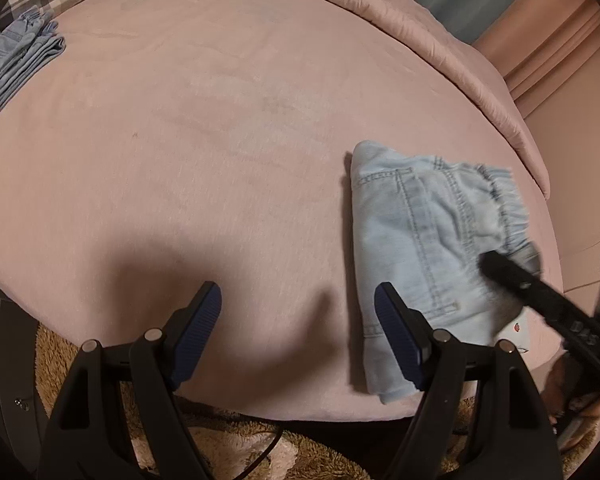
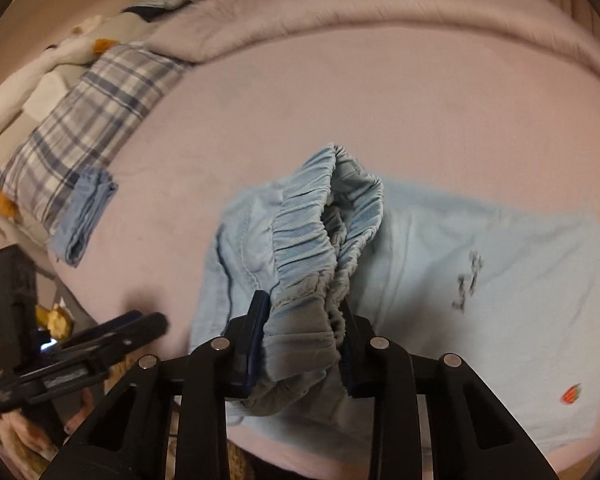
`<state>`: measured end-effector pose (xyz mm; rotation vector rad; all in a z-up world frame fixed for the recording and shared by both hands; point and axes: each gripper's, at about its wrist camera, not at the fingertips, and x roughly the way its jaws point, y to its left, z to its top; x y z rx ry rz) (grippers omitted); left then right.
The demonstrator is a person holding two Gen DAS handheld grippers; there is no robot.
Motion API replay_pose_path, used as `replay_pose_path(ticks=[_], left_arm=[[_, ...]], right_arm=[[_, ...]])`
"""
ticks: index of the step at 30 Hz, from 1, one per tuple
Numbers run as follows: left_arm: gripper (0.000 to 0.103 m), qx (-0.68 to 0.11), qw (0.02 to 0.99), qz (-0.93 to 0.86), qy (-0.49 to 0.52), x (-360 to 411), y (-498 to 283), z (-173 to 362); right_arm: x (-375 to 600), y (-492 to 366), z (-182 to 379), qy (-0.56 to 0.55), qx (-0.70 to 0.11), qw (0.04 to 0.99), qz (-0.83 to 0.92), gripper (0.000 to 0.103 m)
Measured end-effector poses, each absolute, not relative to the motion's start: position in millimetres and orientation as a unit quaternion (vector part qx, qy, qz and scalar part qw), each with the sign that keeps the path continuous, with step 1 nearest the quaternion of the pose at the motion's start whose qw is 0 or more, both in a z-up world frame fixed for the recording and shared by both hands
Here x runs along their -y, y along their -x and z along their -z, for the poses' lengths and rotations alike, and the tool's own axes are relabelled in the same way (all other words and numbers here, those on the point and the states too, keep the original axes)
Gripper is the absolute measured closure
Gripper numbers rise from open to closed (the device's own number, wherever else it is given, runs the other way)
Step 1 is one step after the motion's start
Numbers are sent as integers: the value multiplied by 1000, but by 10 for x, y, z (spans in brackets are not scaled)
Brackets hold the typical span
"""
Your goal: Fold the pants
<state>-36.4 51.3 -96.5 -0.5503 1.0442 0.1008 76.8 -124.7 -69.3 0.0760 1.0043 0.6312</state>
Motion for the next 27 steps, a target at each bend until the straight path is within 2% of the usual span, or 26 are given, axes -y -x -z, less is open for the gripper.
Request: replay_pose_path(ticks=[10,19,22,25,27], left_arm=[[24,-477,841,-14,254,-393,213,809],[26,-467,849,68,237,114,-239,679],[31,-470,845,96,235,308,-457,696],[49,-480,842,113,219,476,-708,778],[67,-491,837,108,215,549,-902,885]], right_arm=[[1662,-724,217,-65,-404,868,-281,72],[2492,-712,315,-128,-395,892,-179,73],[2624,-713,430,-140,-405,890,-154,73],[2753,-756,647,-151,-429,881,-132,73],[2803,-782,794,-162,-444,873,-120,73]])
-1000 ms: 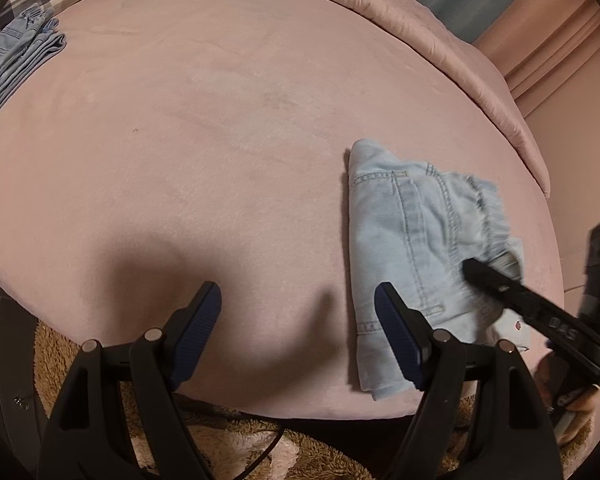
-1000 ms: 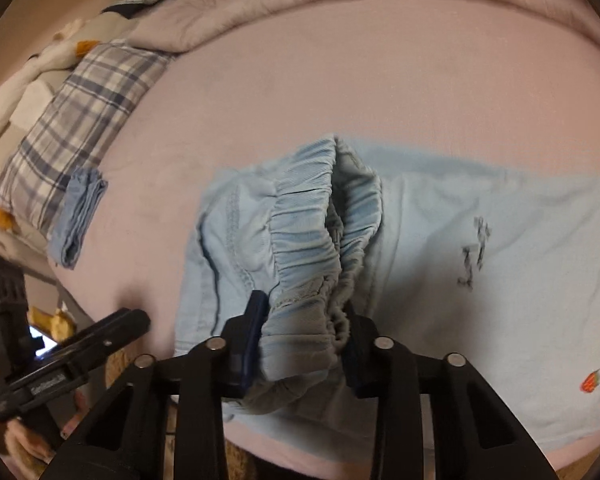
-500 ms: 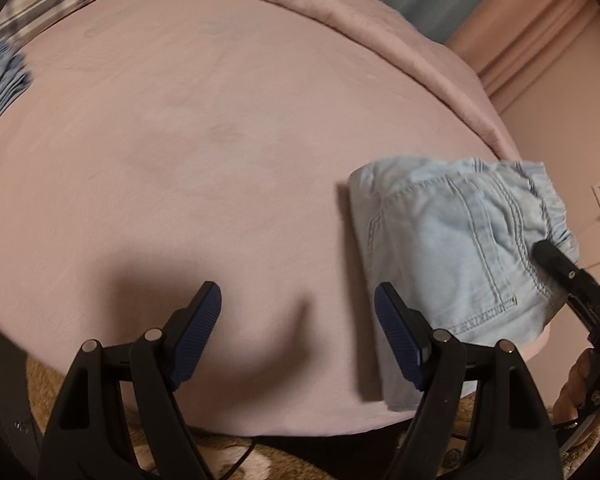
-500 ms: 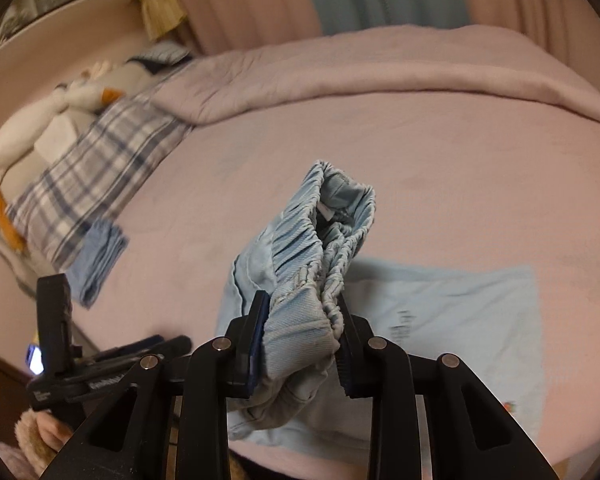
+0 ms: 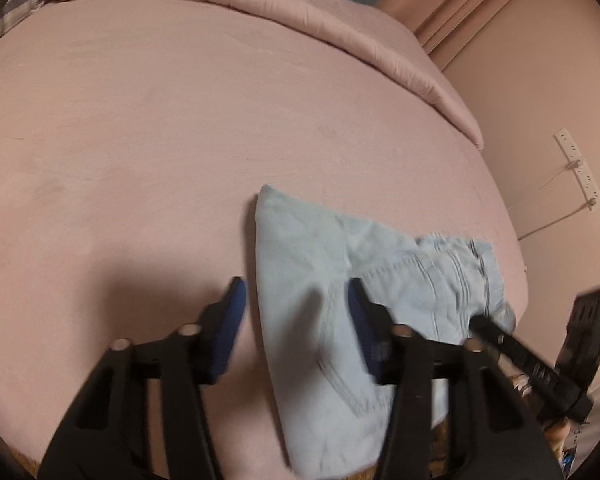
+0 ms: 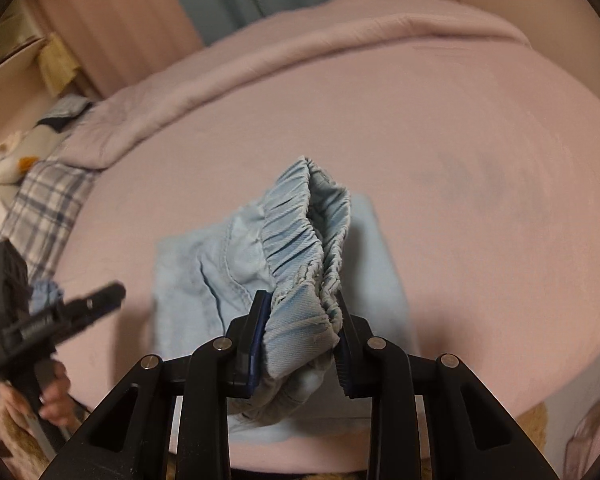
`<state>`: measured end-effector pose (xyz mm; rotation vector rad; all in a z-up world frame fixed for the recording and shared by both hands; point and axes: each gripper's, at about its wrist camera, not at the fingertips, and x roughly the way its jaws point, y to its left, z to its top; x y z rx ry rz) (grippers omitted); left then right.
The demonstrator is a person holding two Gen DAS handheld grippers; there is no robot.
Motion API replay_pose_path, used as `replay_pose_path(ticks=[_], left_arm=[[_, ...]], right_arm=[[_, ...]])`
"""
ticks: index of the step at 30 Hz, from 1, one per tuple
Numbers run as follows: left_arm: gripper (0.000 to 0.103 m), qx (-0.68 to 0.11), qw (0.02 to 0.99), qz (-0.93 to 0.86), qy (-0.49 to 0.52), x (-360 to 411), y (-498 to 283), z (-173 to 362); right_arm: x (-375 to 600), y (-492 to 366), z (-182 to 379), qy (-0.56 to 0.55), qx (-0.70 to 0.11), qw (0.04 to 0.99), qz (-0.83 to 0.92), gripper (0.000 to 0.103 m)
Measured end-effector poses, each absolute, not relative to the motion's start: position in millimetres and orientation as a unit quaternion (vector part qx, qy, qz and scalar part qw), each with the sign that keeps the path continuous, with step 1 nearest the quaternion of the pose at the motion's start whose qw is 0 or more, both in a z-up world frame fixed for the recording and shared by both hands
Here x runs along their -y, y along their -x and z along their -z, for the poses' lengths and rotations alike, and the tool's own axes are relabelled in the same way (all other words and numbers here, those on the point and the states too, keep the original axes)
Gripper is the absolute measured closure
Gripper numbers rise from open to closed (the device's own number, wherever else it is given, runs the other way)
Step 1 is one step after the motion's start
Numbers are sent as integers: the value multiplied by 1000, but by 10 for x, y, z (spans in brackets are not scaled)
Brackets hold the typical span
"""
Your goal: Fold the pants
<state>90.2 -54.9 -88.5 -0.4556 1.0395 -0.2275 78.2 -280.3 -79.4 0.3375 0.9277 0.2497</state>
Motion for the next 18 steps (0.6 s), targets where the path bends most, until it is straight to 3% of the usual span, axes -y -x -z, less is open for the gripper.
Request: replay_pose_path(ticks=[3,18], left_arm=[[77,-510,826,105,217,621,-1099,1028],[74,-542,808,100,211,651,-684,1276]], right_arm=[[2878,-812,950,-166,-457,868,-103,73],[2958,-872,1198,-183,-480,853,-96,73]])
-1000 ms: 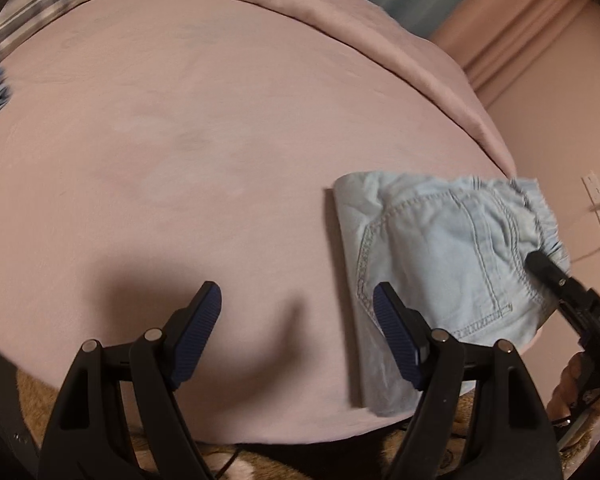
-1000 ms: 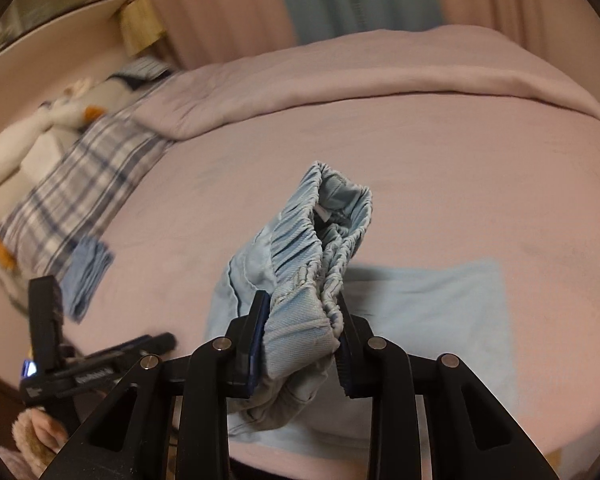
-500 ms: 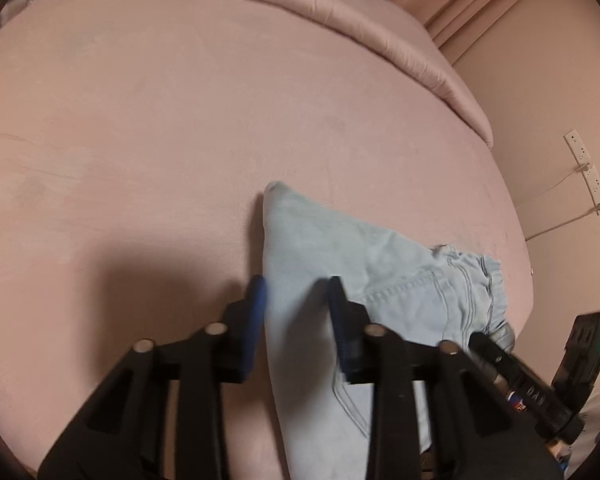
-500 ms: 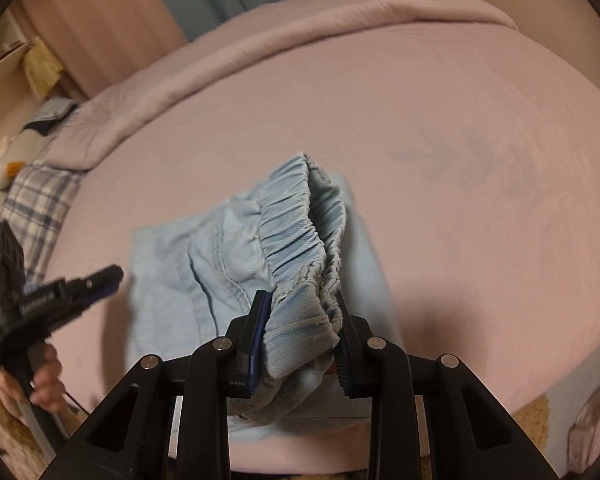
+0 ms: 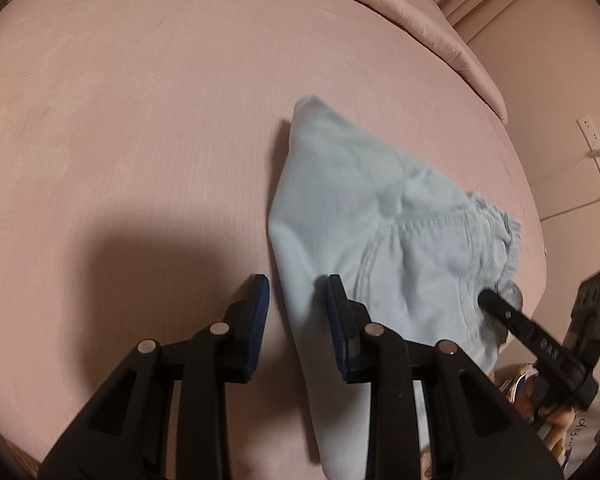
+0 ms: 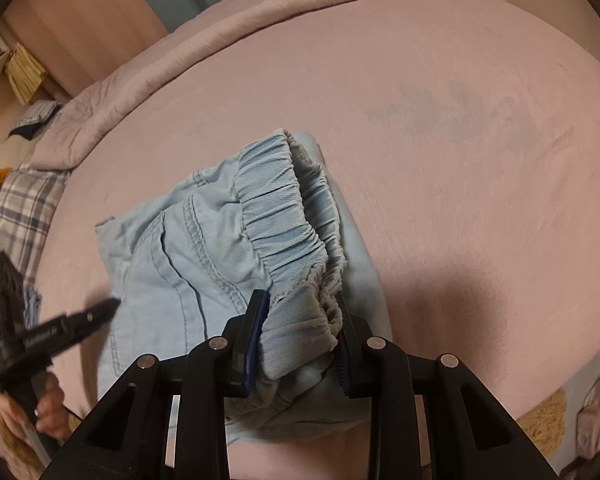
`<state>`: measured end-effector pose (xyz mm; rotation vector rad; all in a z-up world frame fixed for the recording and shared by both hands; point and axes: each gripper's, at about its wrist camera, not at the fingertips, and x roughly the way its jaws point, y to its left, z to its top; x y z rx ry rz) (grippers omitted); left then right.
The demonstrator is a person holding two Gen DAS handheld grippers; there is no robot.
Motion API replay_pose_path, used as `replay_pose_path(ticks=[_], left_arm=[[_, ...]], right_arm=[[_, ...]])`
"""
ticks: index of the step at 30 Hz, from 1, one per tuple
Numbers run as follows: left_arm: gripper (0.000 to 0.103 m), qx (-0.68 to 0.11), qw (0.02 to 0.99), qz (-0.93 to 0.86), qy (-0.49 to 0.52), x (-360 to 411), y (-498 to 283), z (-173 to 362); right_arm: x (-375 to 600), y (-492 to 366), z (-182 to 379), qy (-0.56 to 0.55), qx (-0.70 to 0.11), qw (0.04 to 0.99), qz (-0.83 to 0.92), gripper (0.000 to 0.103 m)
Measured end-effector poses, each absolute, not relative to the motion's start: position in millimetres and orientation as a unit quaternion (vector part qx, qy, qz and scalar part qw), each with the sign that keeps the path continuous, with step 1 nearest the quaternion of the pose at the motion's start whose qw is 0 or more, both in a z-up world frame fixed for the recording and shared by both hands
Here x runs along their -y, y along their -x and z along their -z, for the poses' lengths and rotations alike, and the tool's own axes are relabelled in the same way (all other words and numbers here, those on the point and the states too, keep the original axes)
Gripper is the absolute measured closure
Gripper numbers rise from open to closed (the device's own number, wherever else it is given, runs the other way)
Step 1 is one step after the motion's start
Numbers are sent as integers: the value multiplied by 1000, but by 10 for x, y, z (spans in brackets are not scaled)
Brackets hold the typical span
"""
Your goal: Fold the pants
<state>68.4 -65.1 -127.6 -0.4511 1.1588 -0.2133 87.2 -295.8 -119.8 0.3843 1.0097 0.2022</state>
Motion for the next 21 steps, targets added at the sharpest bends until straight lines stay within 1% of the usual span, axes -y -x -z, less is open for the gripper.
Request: replay_pose_path(ticks=[5,8,17,21], left_arm=[[74,-547,804,111,206,709,-483,1262],[71,-555,795,128,210,729,-353,1277],[68,-558,787,135,224,776,-265,1290],[63,-563,781,141,231,798,-180,1311]], right_arm=[[2991,-876,1241,-181,-479,854,-95,73],[3014,-878,1254,-184,-479,853,-97,73],[3023,-867,1199,-175,-482,853,-93,73],[3002,-834,1170,-170,-485,853,-89,72]])
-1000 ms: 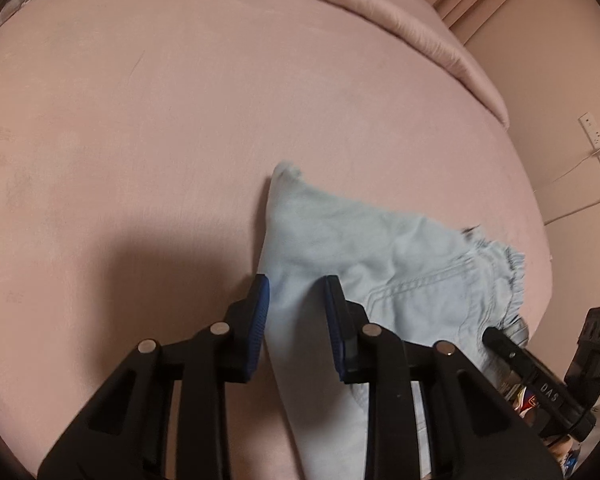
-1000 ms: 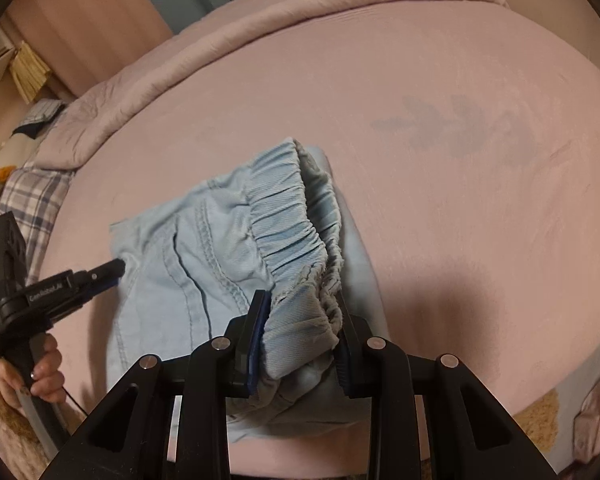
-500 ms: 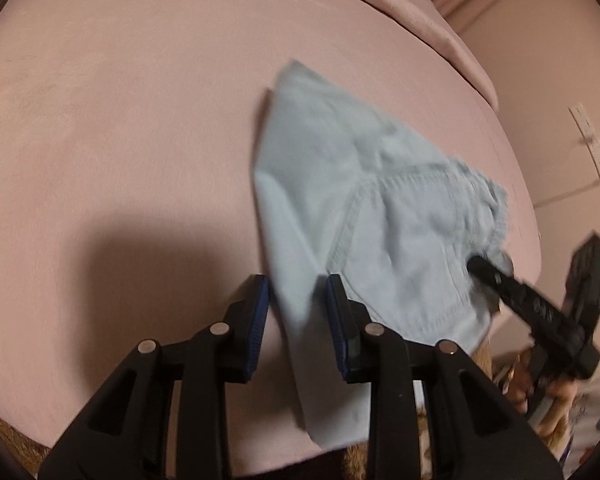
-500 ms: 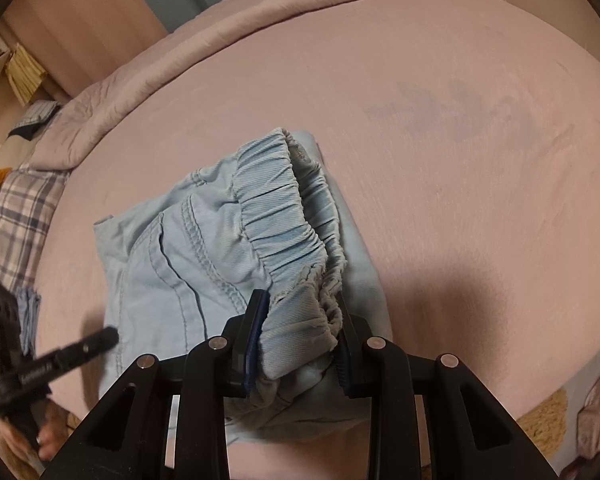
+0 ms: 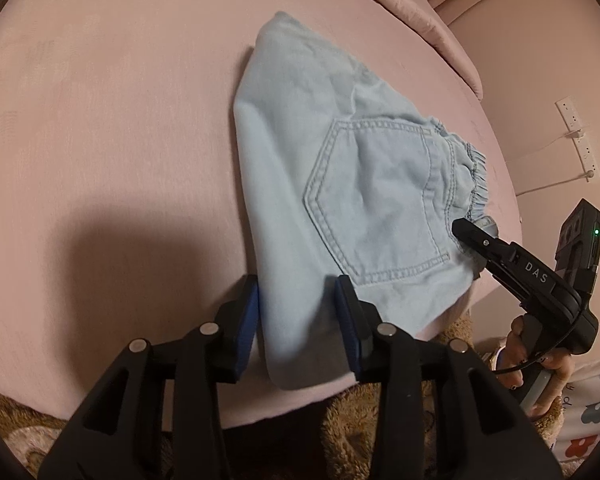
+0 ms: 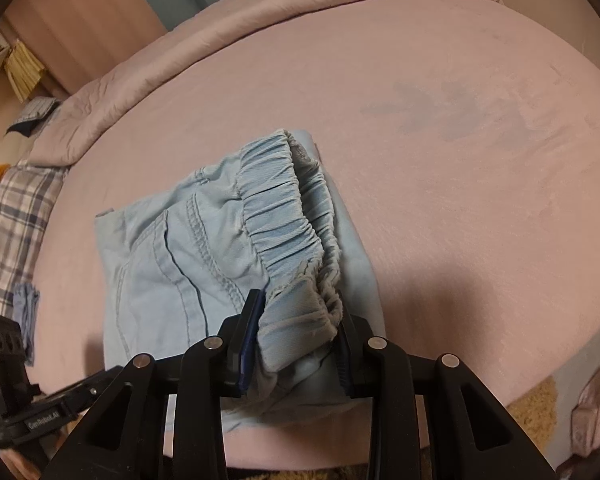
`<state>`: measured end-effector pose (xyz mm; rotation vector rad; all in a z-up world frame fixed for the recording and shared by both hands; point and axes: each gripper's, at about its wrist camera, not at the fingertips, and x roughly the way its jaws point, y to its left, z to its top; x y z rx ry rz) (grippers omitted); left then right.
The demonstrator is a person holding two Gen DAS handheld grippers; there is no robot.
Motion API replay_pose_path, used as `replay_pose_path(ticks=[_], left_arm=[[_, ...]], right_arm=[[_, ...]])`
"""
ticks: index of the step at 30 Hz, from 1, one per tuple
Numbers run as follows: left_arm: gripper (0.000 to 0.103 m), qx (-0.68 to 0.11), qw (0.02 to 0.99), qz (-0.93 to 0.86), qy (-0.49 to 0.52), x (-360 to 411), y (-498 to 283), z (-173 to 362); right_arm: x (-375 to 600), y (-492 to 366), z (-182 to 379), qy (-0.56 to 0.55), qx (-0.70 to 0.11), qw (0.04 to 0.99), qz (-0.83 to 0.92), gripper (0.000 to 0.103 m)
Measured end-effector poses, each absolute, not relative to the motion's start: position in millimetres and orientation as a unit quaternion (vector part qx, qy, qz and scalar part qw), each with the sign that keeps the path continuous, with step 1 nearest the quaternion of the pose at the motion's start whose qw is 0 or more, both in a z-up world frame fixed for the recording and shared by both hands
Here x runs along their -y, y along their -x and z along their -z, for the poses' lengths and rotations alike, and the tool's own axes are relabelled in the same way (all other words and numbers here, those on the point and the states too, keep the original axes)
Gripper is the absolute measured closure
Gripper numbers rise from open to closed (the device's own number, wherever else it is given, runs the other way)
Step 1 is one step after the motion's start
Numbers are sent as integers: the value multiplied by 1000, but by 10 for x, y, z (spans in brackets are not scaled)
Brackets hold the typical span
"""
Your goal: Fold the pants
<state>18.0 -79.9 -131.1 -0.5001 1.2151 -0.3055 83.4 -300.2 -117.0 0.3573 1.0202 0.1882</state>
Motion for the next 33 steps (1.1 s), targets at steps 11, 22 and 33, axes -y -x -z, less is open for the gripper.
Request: replay_pose_path(ticks=[11,22,33], left_arm=[[75,-557,786,149,225,915,-169,1335],[83,-561,787,140,214,968,-131,1299],[71,-567,791,122,195,989,-141,1200]], right_arm=[[3068,-746,1190,-173,-485,851,-104,67],[3082,-633,1126,-176,-485,848,-121,75],[3120,-729,1215,-186,-500,837,-123,74]])
